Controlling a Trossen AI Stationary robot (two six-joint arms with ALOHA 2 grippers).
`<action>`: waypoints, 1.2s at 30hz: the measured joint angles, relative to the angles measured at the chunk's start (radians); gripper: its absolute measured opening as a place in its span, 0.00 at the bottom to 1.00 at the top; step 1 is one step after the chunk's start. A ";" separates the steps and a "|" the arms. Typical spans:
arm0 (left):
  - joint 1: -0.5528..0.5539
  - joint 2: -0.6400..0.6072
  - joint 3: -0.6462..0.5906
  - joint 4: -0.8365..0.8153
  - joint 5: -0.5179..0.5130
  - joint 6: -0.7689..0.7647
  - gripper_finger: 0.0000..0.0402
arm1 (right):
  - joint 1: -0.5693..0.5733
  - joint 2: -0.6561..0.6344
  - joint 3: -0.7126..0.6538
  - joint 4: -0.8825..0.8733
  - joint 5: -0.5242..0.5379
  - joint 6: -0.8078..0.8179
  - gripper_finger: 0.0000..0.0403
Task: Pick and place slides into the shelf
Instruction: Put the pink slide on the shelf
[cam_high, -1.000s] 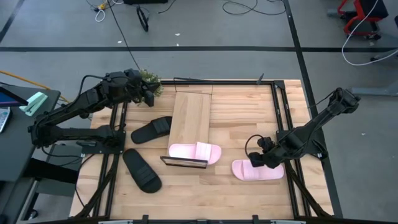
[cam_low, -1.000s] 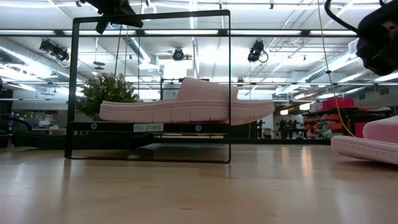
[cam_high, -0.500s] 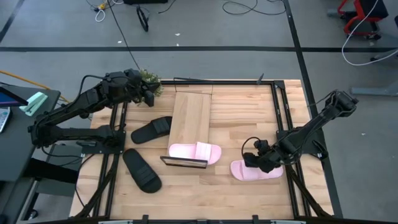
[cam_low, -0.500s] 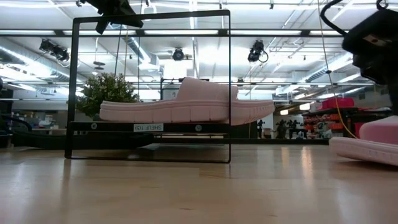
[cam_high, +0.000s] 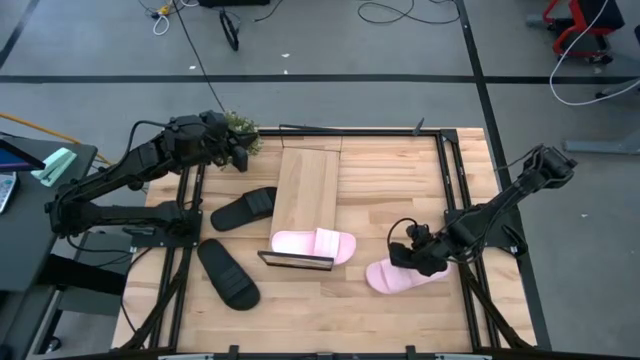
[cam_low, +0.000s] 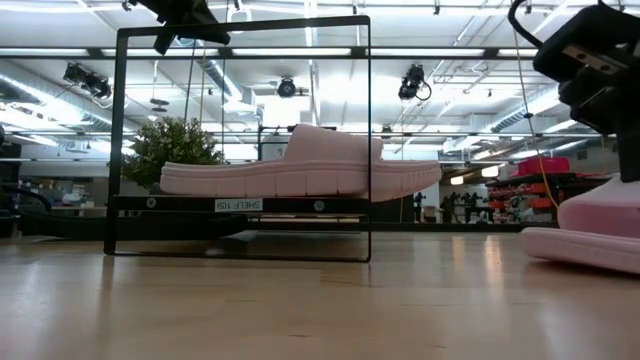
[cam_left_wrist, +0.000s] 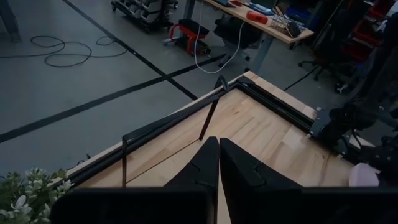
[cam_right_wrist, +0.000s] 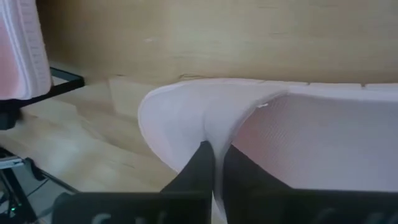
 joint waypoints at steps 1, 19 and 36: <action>0.000 0.000 0.000 0.000 0.000 0.009 0.04 | -0.003 -0.005 0.000 0.000 -0.002 -0.005 0.03; 0.000 0.000 0.000 0.000 0.000 -0.008 0.04 | -0.244 -0.244 0.396 -0.604 -0.008 -0.452 0.02; -0.007 0.051 0.002 0.082 0.042 -0.124 0.07 | -0.512 -0.285 0.492 -0.098 0.345 -0.924 0.02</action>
